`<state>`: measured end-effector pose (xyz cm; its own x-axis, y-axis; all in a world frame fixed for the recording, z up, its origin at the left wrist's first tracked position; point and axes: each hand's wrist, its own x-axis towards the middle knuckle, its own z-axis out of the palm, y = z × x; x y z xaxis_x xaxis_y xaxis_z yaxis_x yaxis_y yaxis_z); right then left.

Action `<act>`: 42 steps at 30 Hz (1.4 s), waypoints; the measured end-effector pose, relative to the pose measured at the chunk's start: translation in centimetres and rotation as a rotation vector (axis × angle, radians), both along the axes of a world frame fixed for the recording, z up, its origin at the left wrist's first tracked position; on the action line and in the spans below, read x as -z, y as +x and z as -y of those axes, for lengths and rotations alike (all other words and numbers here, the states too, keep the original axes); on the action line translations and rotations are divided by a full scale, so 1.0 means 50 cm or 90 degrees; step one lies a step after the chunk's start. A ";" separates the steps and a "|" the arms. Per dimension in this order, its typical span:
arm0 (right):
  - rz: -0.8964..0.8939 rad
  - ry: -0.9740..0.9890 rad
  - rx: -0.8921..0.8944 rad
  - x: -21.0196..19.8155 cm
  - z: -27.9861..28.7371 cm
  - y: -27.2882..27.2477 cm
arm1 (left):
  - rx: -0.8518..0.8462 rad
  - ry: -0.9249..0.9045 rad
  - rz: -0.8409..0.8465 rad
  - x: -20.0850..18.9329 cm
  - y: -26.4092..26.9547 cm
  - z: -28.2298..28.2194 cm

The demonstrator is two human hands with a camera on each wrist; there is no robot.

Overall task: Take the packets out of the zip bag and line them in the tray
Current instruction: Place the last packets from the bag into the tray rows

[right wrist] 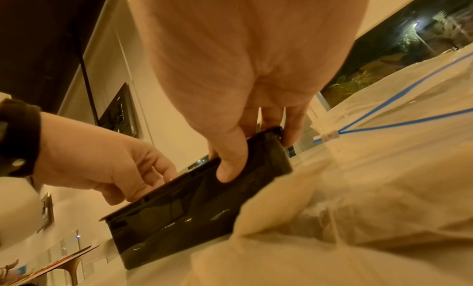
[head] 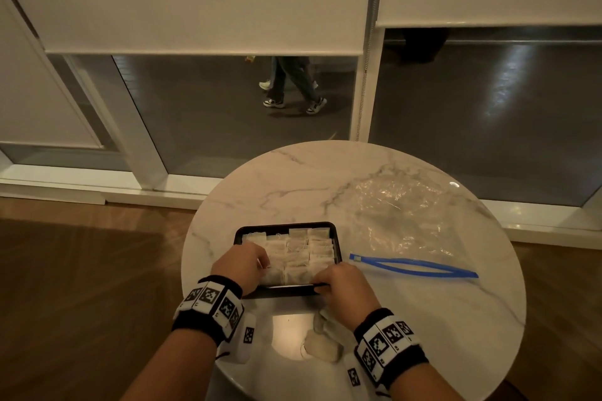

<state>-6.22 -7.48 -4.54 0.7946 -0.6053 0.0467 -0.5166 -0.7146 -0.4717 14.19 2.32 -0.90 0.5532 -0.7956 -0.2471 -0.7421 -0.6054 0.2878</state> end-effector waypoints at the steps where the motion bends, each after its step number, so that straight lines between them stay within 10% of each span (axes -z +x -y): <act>1: 0.000 0.001 0.001 0.000 0.000 0.000 | 0.005 0.003 0.004 -0.001 -0.002 0.003; 42: -0.031 -0.017 0.043 0.006 -0.010 0.005 | 0.093 -0.038 0.066 0.058 -0.081 -0.027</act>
